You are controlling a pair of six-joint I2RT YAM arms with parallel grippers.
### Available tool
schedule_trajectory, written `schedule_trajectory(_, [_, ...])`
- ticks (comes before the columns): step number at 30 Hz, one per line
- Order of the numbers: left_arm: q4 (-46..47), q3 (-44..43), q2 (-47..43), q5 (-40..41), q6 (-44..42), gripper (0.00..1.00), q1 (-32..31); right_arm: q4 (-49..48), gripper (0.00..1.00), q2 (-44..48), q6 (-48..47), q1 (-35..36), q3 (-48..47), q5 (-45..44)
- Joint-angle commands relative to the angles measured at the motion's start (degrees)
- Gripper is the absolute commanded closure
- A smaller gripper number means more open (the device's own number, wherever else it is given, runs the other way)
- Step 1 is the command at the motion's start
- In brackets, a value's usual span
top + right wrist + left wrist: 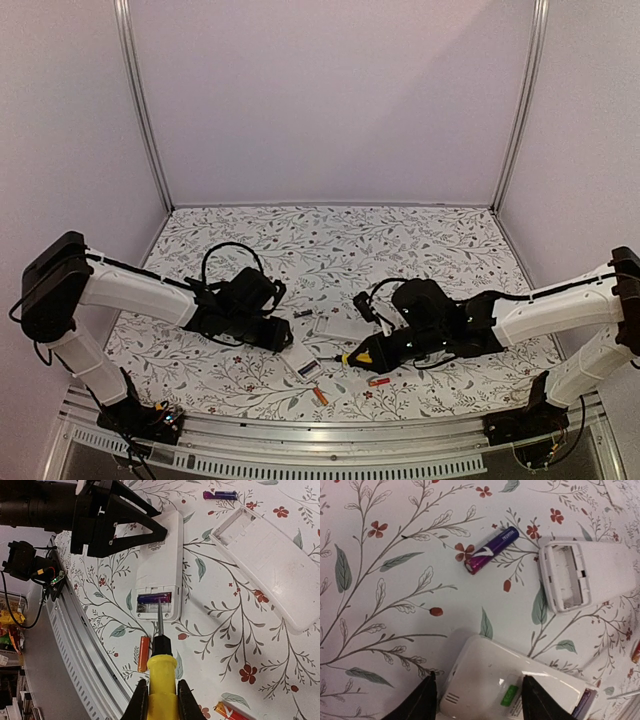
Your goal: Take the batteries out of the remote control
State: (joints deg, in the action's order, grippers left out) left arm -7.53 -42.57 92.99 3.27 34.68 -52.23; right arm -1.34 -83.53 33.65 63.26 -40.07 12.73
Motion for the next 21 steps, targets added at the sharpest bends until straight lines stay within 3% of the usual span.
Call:
schedule_trajectory(1, [-3.8,0.2,2.3,1.0,-0.9,0.43,-1.3,1.0,1.0,-0.1,0.1,0.2,-2.3,-2.5])
schedule_trajectory(21, [-3.8,-0.1,2.7,1.6,-0.6,0.45,-1.7,-0.1,1.0,-4.0,0.2,0.2,-3.2,-1.6])
